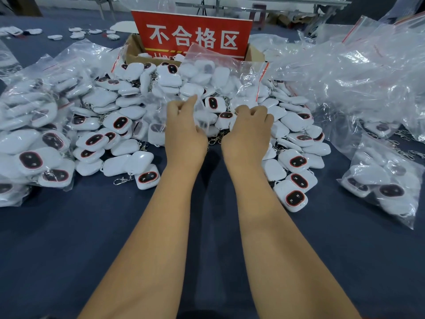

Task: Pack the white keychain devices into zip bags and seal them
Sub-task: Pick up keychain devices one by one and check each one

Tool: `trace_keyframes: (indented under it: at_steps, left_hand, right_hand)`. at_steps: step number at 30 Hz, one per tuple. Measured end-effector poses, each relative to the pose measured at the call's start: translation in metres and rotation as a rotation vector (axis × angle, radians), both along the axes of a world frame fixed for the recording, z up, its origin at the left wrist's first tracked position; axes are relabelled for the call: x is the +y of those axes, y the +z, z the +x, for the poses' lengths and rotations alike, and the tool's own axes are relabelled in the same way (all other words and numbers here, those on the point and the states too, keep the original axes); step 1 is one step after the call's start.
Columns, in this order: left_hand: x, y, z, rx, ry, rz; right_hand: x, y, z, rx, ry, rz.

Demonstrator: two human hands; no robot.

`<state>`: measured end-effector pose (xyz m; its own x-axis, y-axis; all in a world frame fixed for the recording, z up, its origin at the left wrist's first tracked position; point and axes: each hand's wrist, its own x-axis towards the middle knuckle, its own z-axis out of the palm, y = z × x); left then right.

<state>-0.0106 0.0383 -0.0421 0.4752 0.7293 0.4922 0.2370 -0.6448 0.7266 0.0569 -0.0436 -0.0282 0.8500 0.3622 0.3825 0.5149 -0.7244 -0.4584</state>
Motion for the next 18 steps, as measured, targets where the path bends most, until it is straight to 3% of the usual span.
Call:
trace_keyframes:
  at_steps: [7, 13, 18]
  left_hand:
    - [-0.001, -0.005, 0.005, 0.152, -0.062, -0.023]
    - [0.003, -0.003, 0.003, 0.043, 0.084, -0.127]
    - [0.000, 0.004, 0.000, -0.142, 0.018, -0.265]
  right_hand:
    - [0.000, 0.000, 0.003, -0.024, -0.049, 0.048]
    - [0.009, 0.000, -0.005, 0.041, 0.216, 0.637]
    - [0.018, 0.002, -0.013, 0.431, 0.249, 0.919]
